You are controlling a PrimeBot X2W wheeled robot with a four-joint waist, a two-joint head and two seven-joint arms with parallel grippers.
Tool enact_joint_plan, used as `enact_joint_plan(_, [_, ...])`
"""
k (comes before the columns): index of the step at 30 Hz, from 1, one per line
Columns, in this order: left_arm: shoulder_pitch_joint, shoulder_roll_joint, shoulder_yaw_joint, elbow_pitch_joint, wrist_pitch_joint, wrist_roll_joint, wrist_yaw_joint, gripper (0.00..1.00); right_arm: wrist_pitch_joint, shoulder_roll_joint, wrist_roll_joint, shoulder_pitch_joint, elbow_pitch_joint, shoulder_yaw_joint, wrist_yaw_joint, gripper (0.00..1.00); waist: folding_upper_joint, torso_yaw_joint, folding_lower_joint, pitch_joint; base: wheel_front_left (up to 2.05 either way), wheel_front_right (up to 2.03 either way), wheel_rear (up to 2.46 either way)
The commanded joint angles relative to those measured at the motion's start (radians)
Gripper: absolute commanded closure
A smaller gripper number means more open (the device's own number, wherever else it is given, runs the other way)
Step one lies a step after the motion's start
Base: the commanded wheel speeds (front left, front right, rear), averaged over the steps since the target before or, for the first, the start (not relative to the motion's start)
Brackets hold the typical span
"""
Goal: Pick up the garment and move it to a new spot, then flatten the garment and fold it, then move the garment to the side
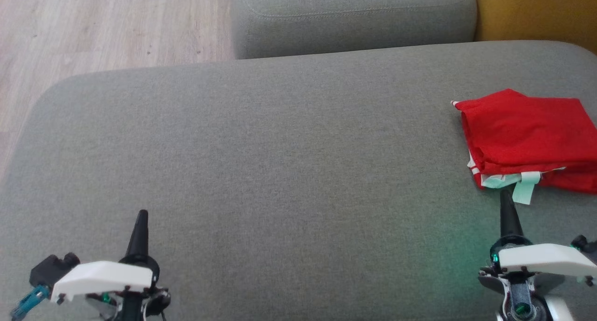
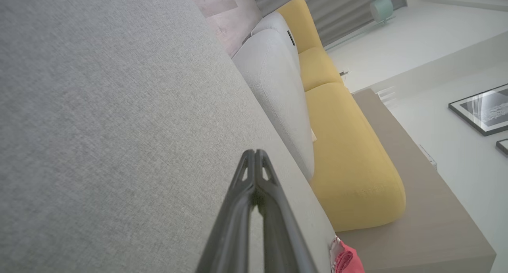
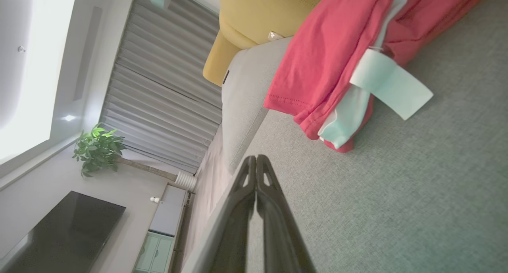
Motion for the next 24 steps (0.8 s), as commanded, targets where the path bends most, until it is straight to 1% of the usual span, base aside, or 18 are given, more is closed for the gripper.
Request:
enact_joint_plan(1, [-0.066,0.005,0.035,-0.029,0.007,-0.029,-0.012,1.00,0.008,-0.015,0.031,-0.051,-0.038,0.008,0.000,1.00,0.0000,0.000,0.0000,0.000,0.00,0.00,0.00])
enact_joint_plan(24, [-0.091,0.005,0.080,-0.027,0.074,-0.269,-0.036,1.00,0.075,-0.015,0.281,-0.063,-0.051,-0.027,-0.001,1.00,0.0000,0.003,-0.0001,0.003,0.00,0.00,0.00])
